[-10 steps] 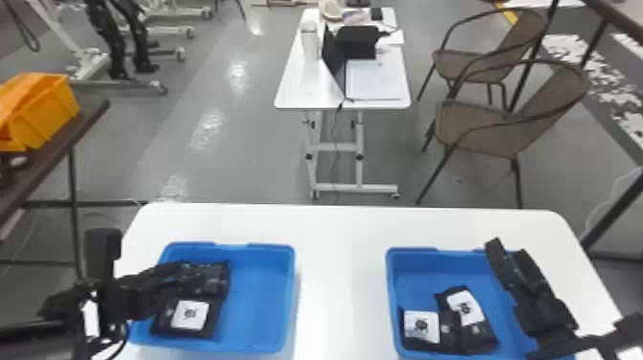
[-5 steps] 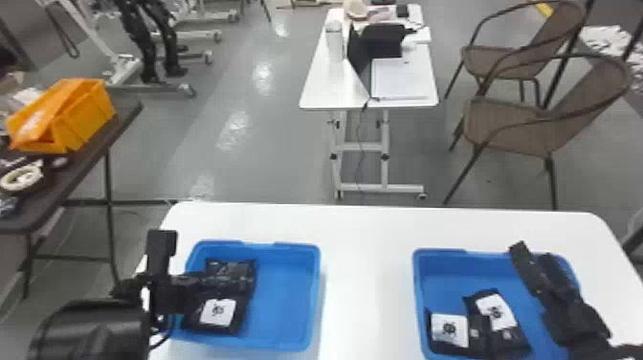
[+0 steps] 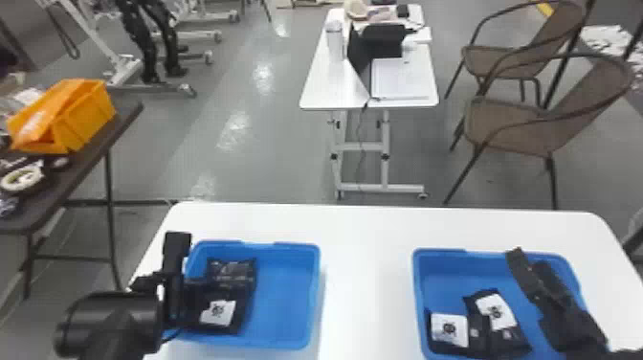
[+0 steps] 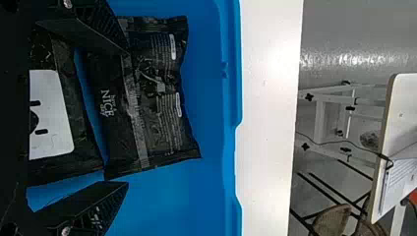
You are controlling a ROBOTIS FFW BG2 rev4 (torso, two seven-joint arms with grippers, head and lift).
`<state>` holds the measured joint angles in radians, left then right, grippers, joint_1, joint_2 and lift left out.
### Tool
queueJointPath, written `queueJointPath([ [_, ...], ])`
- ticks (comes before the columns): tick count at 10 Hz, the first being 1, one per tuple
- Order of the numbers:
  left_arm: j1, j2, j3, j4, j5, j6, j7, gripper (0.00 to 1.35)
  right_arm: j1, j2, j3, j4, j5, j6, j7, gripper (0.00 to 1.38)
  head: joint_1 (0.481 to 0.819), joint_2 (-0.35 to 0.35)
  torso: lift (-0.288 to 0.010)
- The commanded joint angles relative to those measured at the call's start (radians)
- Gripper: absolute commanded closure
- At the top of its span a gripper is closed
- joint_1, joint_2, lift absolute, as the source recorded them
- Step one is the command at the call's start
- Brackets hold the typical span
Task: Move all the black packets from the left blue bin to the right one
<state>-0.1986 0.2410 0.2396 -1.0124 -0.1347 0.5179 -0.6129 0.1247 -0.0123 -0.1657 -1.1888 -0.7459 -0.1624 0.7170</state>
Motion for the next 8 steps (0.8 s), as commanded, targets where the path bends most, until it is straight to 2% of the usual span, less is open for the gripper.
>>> queueJointPath([
  [1, -0.019, 0.015, -0.031, 0.029, 0.007, -0.032, 0.019, 0.12, -0.002, 0.013, 0.0, 0.008, -0.003, 0.004, 0.006, 0.21, 0.695, 0.149, 0.0],
  [2, -0.024, 0.021, -0.04, 0.029, 0.035, -0.032, 0.052, 0.15, -0.004, 0.013, 0.0, 0.015, -0.004, 0.012, 0.015, 0.21, 0.695, 0.152, 0.0],
  [3, -0.027, 0.021, -0.04, 0.031, 0.052, -0.032, 0.073, 0.33, -0.004, 0.013, 0.0, 0.018, -0.004, 0.017, 0.016, 0.21, 0.695, 0.158, 0.0],
  [4, -0.027, 0.021, -0.048, 0.031, 0.052, -0.027, 0.091, 0.74, -0.005, 0.013, 0.0, 0.021, -0.006, 0.018, 0.021, 0.21, 0.695, 0.163, 0.0],
  [5, -0.032, 0.023, -0.06, 0.031, 0.05, 0.002, 0.094, 0.89, -0.008, 0.013, 0.0, 0.024, -0.007, 0.02, 0.025, 0.21, 0.695, 0.165, 0.0],
  [7, -0.041, 0.032, -0.088, 0.037, 0.03, 0.05, 0.096, 0.9, -0.011, 0.013, 0.0, 0.032, -0.015, 0.024, 0.033, 0.21, 0.695, 0.166, 0.0],
  [8, -0.045, 0.043, -0.111, 0.038, 0.015, 0.07, 0.096, 1.0, -0.013, 0.013, 0.0, 0.034, -0.017, 0.026, 0.036, 0.21, 0.695, 0.167, 0.0],
])
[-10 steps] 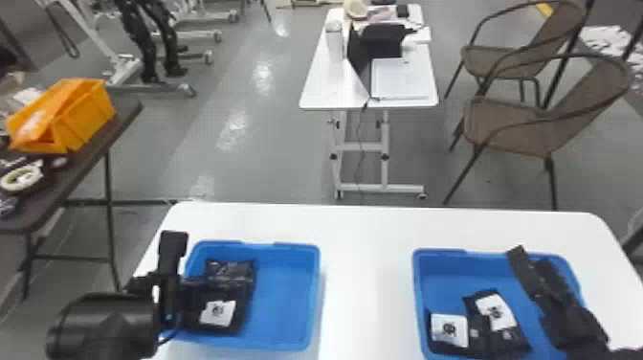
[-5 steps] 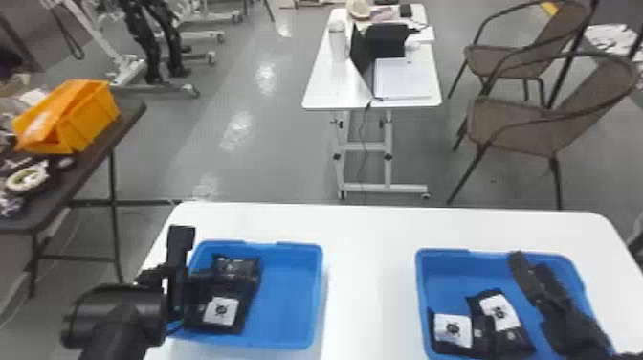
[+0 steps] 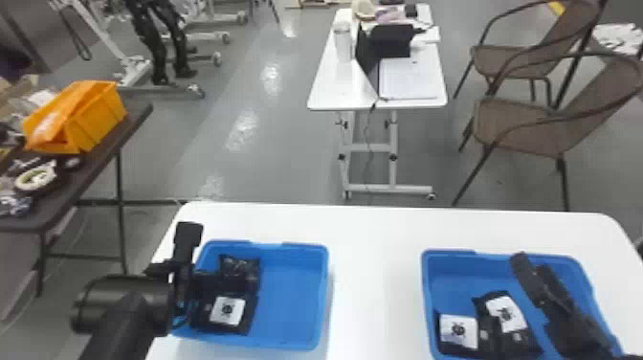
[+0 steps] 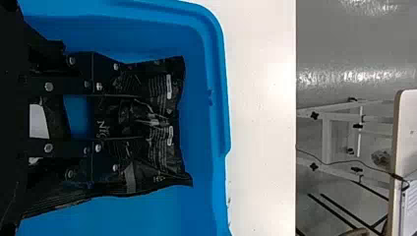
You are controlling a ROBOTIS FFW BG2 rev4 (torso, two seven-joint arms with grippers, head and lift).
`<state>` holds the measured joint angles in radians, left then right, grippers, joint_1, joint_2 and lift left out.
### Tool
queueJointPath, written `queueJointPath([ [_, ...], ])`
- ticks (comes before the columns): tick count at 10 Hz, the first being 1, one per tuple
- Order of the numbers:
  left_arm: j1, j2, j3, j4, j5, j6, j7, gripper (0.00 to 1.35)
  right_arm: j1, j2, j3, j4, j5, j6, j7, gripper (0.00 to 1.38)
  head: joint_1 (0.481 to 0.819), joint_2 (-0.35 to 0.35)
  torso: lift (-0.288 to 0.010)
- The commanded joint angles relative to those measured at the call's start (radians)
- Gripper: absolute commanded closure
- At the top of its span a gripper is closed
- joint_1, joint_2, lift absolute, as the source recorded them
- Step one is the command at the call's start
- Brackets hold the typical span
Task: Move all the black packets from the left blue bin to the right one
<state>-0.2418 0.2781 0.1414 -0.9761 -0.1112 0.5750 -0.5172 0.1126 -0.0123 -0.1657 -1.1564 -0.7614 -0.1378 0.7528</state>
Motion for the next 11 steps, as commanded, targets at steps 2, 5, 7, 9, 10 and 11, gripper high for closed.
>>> queueJointPath([
  [2, -0.005, 0.026, -0.045, 0.004, -0.004, 0.045, -0.007, 1.05, -0.004, 0.013, 0.0, 0.011, -0.009, 0.009, 0.007, 0.21, 0.695, 0.171, 0.0],
  [5, 0.041, 0.041, -0.085, -0.11, 0.001, 0.017, -0.101, 1.21, -0.007, 0.013, 0.003, 0.009, -0.012, 0.01, 0.01, 0.21, 0.695, 0.163, 0.0],
  [7, 0.168, 0.015, -0.036, -0.362, 0.058, 0.032, -0.187, 1.21, -0.007, 0.013, 0.003, 0.001, -0.012, 0.01, 0.013, 0.21, 0.695, 0.14, 0.0],
  [9, 0.259, -0.004, -0.042, -0.587, 0.185, 0.034, -0.202, 1.21, -0.004, 0.013, 0.003, -0.034, 0.014, 0.01, 0.014, 0.21, 0.695, 0.088, 0.0],
  [10, 0.252, -0.008, -0.095, -0.604, 0.28, -0.015, -0.202, 1.21, -0.005, 0.013, 0.003, -0.068, 0.051, 0.01, 0.014, 0.21, 0.695, 0.055, 0.0],
  [11, 0.216, -0.01, -0.171, -0.595, 0.349, -0.061, -0.202, 1.21, -0.022, 0.013, 0.025, -0.086, 0.062, 0.01, 0.016, 0.21, 0.695, 0.014, 0.0],
])
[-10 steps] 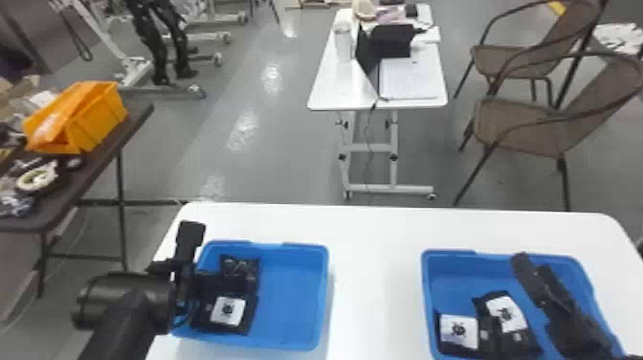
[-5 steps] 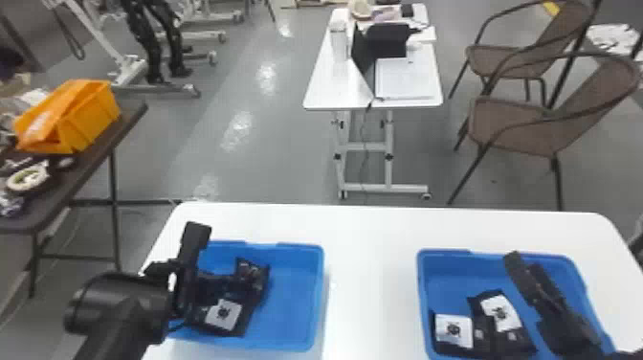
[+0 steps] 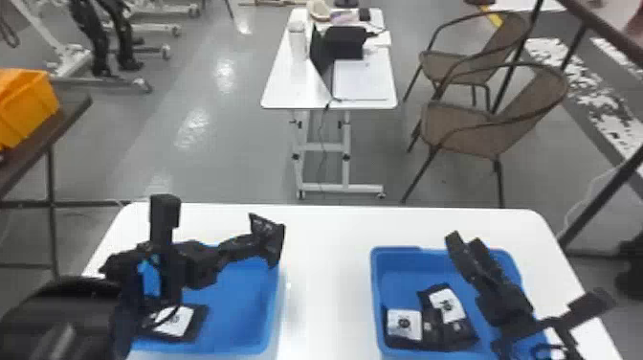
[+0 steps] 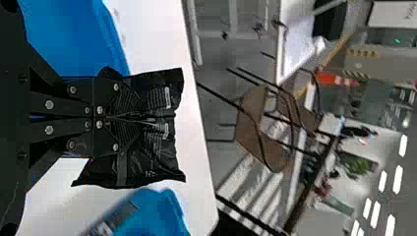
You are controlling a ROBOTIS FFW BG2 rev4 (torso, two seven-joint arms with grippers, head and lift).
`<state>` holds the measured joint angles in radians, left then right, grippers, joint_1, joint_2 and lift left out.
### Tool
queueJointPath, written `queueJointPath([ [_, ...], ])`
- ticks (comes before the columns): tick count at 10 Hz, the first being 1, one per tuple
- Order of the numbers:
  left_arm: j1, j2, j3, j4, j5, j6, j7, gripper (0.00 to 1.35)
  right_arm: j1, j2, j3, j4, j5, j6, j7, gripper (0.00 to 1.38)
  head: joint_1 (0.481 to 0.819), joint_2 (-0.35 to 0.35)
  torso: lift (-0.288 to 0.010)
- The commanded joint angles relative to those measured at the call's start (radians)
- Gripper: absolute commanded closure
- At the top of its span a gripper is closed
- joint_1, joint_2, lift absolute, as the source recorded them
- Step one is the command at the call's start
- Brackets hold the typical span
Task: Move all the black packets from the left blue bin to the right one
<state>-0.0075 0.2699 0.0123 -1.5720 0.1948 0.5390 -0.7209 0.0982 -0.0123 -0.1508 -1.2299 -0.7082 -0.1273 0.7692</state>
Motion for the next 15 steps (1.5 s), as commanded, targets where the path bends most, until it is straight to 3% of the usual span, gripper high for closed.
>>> queueJointPath([
  [1, -0.078, -0.001, -0.127, 0.036, 0.091, -0.083, -0.009, 1.21, -0.032, 0.013, 0.031, -0.019, 0.01, 0.0, 0.01, 0.21, 0.695, -0.01, 0.0],
  [4, -0.253, -0.035, -0.308, 0.171, 0.158, -0.186, -0.031, 1.21, -0.103, 0.013, 0.105, -0.039, 0.019, -0.005, 0.01, 0.21, 0.695, -0.103, 0.0],
  [7, -0.302, -0.12, -0.344, 0.225, 0.137, -0.183, -0.078, 1.21, -0.149, 0.013, 0.128, -0.029, 0.024, -0.026, 0.007, 0.21, 0.695, -0.143, 0.0],
  [8, -0.308, -0.13, -0.345, 0.23, 0.126, -0.172, -0.084, 1.21, -0.15, 0.013, 0.134, -0.043, 0.03, -0.026, 0.005, 0.21, 0.695, -0.161, 0.0],
  [14, -0.341, -0.14, -0.385, 0.264, 0.143, -0.175, -0.088, 1.21, -0.16, 0.013, 0.218, -0.048, 0.039, -0.029, -0.016, 0.21, 0.695, -0.156, 0.0],
  [15, -0.341, -0.141, -0.387, 0.264, 0.152, -0.177, -0.089, 1.21, -0.164, 0.013, 0.22, -0.042, 0.055, -0.028, -0.021, 0.37, 0.695, -0.15, 0.0],
])
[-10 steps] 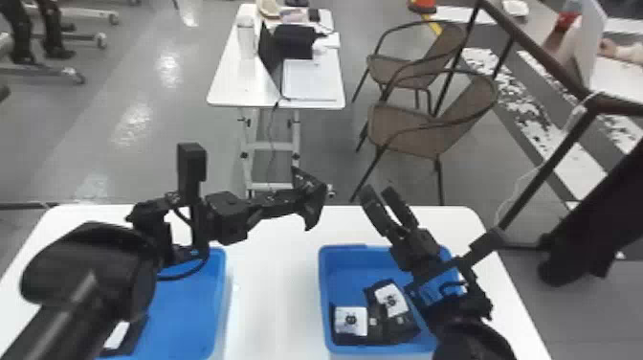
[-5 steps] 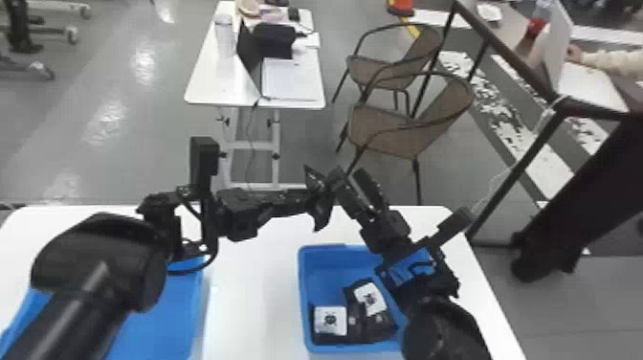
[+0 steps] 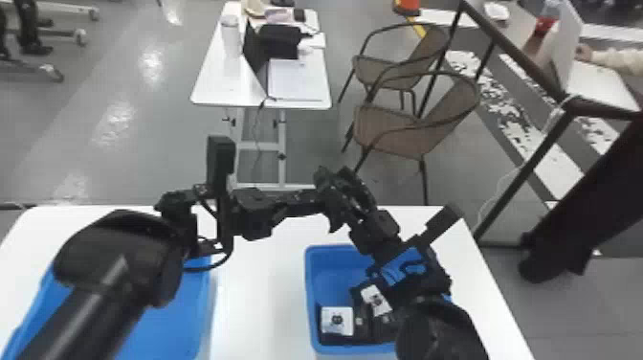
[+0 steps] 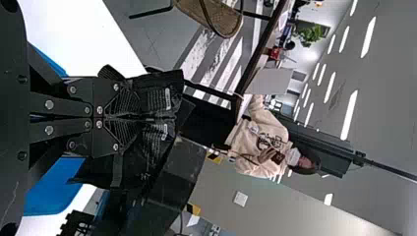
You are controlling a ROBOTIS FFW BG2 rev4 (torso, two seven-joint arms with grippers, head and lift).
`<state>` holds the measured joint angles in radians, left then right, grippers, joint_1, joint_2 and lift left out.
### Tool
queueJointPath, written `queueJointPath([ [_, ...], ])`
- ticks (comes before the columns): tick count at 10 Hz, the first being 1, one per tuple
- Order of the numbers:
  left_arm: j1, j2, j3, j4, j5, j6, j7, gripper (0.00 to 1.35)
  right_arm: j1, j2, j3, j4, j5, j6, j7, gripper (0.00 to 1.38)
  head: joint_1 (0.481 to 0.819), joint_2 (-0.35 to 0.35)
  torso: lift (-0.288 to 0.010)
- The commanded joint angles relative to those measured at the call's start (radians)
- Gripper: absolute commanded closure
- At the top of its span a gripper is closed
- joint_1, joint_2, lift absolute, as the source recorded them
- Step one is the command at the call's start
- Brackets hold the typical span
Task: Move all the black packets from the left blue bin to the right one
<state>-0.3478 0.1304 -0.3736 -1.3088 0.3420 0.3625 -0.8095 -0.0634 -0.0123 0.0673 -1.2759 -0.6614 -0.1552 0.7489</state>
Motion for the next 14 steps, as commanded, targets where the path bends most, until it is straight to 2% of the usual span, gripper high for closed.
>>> queueJointPath([
  [1, -0.002, -0.002, -0.002, 0.0, 0.005, -0.004, 0.0, 1.21, -0.009, 0.013, 0.002, 0.012, 0.008, 0.014, -0.008, 1.0, 0.695, -0.149, 0.0],
  [2, 0.0, -0.002, -0.001, 0.0, 0.006, -0.004, 0.0, 1.21, -0.001, 0.013, 0.002, 0.006, 0.014, 0.016, -0.031, 1.14, 0.695, -0.148, 0.0],
  [4, 0.006, -0.005, 0.005, 0.0, 0.015, -0.008, 0.0, 1.21, 0.008, 0.013, -0.004, 0.006, 0.019, 0.013, -0.04, 1.28, 0.695, -0.149, 0.0],
  [5, 0.013, -0.008, 0.013, 0.0, 0.018, -0.011, 0.003, 1.15, 0.011, 0.013, -0.009, 0.007, 0.012, 0.003, -0.043, 1.28, 0.695, -0.151, 0.0],
  [6, 0.029, -0.011, 0.032, 0.0, 0.025, -0.011, 0.012, 0.81, 0.013, 0.013, -0.014, 0.012, -0.006, 0.002, -0.043, 1.28, 0.695, -0.154, 0.0],
  [7, 0.05, -0.011, 0.061, 0.0, 0.026, -0.008, 0.012, 0.42, 0.022, 0.013, -0.026, 0.012, -0.02, 0.002, -0.043, 1.28, 0.695, -0.155, 0.0],
  [8, 0.078, 0.006, 0.094, -0.012, 0.029, -0.011, 0.013, 0.13, 0.034, 0.013, -0.054, 0.012, -0.018, 0.002, -0.043, 1.28, 0.695, -0.154, 0.0],
  [9, 0.125, 0.037, 0.137, -0.056, 0.049, -0.011, 0.038, 0.09, 0.051, 0.013, -0.093, 0.03, -0.014, 0.006, -0.043, 1.28, 0.695, -0.15, 0.0],
  [11, 0.273, 0.106, 0.26, -0.181, 0.123, 0.024, 0.145, 0.0, 0.079, 0.013, -0.175, 0.118, 0.039, 0.025, -0.048, 1.22, 0.695, -0.131, 0.0],
  [12, 0.343, 0.127, 0.341, -0.239, 0.132, 0.058, 0.164, 0.0, 0.076, 0.013, -0.199, 0.194, 0.046, 0.025, -0.052, 0.99, 0.695, -0.106, 0.0],
  [13, 0.398, 0.138, 0.42, -0.279, 0.132, 0.081, 0.168, 0.0, 0.066, 0.013, -0.221, 0.26, 0.055, 0.023, -0.052, 0.55, 0.695, -0.078, 0.0],
  [14, 0.434, 0.147, 0.479, -0.317, 0.103, 0.087, 0.168, 0.07, 0.066, 0.013, -0.239, 0.288, 0.059, -0.023, -0.057, 0.19, 0.695, -0.064, 0.0],
])
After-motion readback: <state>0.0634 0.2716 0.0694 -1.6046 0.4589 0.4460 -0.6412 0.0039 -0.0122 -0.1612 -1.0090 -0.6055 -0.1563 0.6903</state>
